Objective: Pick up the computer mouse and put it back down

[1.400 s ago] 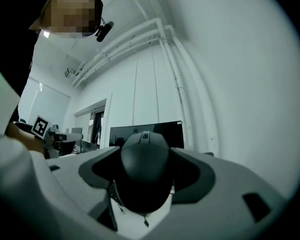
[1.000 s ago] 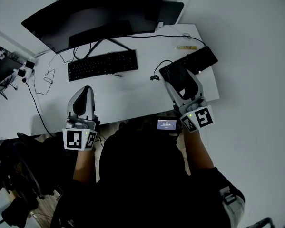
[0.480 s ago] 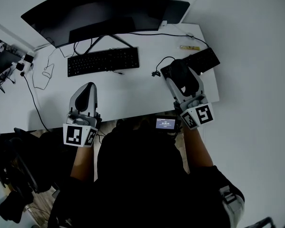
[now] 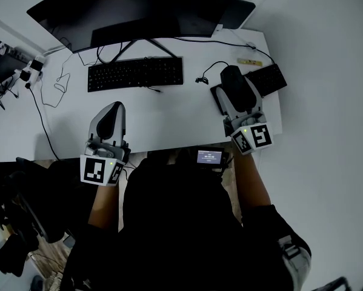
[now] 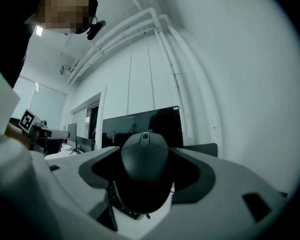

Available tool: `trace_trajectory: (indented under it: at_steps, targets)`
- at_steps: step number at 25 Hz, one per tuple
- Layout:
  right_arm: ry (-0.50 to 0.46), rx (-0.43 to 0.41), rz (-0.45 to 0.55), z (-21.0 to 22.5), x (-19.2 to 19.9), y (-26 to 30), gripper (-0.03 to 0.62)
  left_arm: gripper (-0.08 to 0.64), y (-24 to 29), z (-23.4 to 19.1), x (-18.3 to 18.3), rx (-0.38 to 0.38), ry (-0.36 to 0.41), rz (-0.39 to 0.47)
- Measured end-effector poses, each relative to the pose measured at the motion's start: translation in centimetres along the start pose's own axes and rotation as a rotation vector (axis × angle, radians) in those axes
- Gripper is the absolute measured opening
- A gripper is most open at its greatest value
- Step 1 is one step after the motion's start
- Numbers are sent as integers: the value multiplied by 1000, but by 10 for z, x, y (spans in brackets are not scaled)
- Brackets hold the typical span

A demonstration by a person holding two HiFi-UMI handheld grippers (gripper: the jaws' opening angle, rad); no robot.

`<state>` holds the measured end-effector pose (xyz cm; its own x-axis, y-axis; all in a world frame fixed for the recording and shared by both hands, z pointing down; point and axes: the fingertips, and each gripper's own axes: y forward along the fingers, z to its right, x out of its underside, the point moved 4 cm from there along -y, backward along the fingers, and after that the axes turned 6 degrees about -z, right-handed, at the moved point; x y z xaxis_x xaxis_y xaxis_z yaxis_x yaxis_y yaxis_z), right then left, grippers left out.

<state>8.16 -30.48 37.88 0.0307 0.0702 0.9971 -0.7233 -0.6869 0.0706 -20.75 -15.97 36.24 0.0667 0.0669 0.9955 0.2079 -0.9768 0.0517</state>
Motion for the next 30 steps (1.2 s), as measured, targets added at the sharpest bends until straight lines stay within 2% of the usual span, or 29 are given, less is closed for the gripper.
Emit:
trace_trajectory:
  at_steps: [6, 13, 22, 30]
  targets:
    - [-5, 9, -46, 16, 18, 31, 308, -6, 1, -6, 1, -11, -12, 1]
    - [60, 9, -148, 12, 66, 46, 308, -6, 6, -13, 8, -15, -41, -18]
    - [92, -18, -368, -8, 144, 39, 308, -6, 9, -13, 25, 4, -66, -71]
    - [69, -20, -522, -14, 202, 35, 308, -6, 3, -5, 61, -2, -111, -151]
